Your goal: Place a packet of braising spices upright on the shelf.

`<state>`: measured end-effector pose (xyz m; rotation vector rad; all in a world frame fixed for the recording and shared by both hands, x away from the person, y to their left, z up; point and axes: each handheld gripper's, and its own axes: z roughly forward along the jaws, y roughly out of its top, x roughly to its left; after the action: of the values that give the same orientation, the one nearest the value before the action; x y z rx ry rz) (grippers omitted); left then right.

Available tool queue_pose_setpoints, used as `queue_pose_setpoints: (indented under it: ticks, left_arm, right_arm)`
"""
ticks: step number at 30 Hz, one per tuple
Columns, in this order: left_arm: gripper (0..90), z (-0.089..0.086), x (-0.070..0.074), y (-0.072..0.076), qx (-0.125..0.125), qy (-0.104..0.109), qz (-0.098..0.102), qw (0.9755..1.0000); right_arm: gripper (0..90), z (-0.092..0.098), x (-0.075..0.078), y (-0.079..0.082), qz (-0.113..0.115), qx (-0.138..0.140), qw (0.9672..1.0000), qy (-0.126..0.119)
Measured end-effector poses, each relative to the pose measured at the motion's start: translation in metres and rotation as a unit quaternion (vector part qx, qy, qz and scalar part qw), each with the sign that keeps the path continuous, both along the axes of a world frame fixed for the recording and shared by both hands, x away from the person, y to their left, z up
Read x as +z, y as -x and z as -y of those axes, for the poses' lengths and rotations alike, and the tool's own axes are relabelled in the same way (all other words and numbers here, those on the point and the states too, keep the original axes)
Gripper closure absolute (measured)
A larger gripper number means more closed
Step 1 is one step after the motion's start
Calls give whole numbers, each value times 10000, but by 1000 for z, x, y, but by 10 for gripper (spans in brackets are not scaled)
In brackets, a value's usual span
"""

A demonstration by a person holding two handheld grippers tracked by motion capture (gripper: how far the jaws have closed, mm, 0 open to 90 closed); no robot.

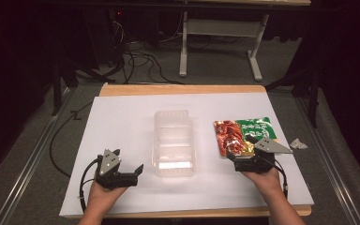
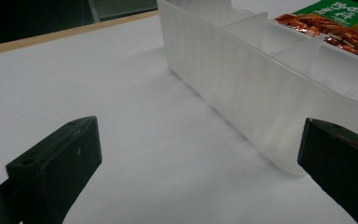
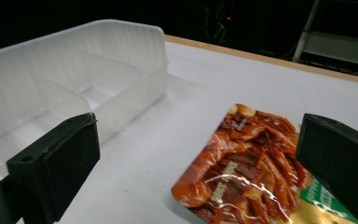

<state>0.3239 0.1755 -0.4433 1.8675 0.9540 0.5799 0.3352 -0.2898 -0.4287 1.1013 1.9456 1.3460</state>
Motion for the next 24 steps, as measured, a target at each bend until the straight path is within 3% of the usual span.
queue_pose_setpoints:
  ticks: [7, 14, 18, 24]
  left_arm:
    - [0, 0, -3, -2, -38, -54, -117, 9999]
    - [4, -2, -3, -2, -9, -21, -50, 10000]
    - [10, 0, -2, -1, -43, -18, -18, 10000]
    - [17, -2, -1, 0, -34, 15, 18, 10000]
  right_arm:
    - [2, 16, -4, -7, -197, -213, 9996, 26]
    - [2, 35, -5, -12, -309, -511, 9982, 6]
    - [2, 51, -8, -15, -372, -804, 9961, -5]
    - [2, 64, -9, -17, -461, -1032, 9935, -133]
